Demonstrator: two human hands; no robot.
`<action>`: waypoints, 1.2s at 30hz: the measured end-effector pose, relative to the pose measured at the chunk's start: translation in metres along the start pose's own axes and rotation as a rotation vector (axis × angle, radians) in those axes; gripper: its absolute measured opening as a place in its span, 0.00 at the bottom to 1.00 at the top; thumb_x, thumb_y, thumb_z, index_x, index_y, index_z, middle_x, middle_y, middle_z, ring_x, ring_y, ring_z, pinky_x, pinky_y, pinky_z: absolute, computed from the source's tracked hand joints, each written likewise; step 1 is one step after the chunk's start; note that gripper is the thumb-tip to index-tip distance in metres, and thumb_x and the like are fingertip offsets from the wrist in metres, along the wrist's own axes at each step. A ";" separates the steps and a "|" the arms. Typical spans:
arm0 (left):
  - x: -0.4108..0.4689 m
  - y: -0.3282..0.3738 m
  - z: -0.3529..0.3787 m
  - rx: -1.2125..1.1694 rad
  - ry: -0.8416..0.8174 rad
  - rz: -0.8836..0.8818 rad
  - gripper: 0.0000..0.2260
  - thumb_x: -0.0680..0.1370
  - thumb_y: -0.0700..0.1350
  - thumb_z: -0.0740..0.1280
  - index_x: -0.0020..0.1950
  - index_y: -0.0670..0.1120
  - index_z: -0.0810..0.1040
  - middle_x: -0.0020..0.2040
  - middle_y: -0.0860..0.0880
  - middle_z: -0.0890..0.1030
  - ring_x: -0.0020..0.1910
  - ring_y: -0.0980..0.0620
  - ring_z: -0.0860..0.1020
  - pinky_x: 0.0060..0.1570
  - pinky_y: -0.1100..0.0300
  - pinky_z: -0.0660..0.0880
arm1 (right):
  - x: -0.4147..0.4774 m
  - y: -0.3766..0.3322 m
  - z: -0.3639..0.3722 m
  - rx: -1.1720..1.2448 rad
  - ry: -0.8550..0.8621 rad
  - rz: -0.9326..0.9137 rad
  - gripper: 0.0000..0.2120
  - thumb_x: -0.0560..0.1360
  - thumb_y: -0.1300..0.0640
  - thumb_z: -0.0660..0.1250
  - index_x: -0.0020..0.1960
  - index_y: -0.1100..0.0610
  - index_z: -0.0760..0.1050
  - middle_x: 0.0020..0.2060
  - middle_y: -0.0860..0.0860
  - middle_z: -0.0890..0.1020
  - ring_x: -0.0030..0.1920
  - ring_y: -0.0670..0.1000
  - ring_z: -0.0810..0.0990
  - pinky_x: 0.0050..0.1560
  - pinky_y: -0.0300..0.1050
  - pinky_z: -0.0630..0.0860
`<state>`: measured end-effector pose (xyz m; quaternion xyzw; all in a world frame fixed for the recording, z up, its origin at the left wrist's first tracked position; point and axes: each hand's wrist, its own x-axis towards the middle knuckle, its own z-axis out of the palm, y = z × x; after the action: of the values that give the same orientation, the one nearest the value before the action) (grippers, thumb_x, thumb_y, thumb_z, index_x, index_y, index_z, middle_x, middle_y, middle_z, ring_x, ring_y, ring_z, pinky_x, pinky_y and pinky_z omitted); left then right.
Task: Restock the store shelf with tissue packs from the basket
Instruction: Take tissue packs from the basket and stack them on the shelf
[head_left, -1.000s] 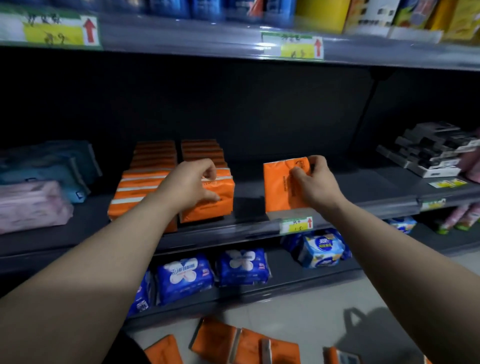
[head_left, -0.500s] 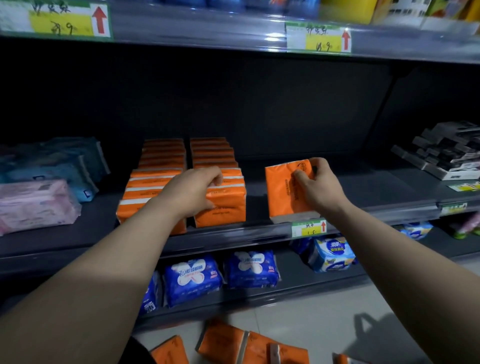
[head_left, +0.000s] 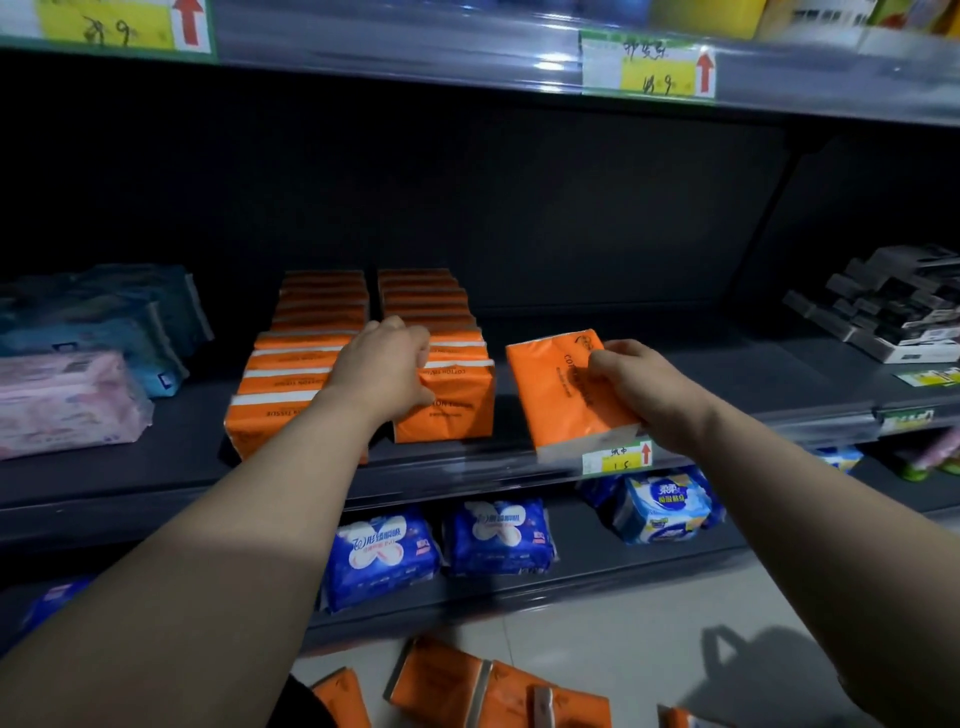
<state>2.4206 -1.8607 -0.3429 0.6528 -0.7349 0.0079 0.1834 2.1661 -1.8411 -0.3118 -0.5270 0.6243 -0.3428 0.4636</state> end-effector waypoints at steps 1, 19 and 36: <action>0.000 -0.002 -0.001 -0.052 -0.021 -0.016 0.16 0.66 0.49 0.78 0.43 0.51 0.72 0.50 0.52 0.72 0.51 0.51 0.70 0.45 0.57 0.70 | -0.002 -0.001 0.000 0.014 -0.039 0.004 0.16 0.77 0.55 0.65 0.63 0.57 0.68 0.47 0.55 0.80 0.44 0.54 0.81 0.37 0.46 0.76; -0.029 -0.044 -0.027 -0.274 0.082 -0.074 0.19 0.74 0.45 0.70 0.65 0.50 0.74 0.61 0.48 0.75 0.60 0.48 0.74 0.59 0.56 0.72 | -0.019 -0.024 0.056 -0.322 -0.288 -0.384 0.16 0.68 0.69 0.72 0.53 0.55 0.79 0.48 0.53 0.83 0.46 0.49 0.81 0.48 0.43 0.80; -0.037 -0.059 -0.027 -0.081 -0.020 -0.217 0.18 0.76 0.55 0.65 0.64 0.50 0.75 0.63 0.47 0.74 0.60 0.46 0.74 0.57 0.51 0.74 | 0.035 -0.001 0.126 -0.860 0.017 -0.761 0.19 0.73 0.60 0.67 0.61 0.47 0.77 0.53 0.49 0.72 0.58 0.53 0.67 0.56 0.41 0.59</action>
<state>2.4875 -1.8274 -0.3420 0.7205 -0.6616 -0.0485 0.2022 2.2842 -1.8679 -0.3604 -0.8530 0.4779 -0.2048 0.0465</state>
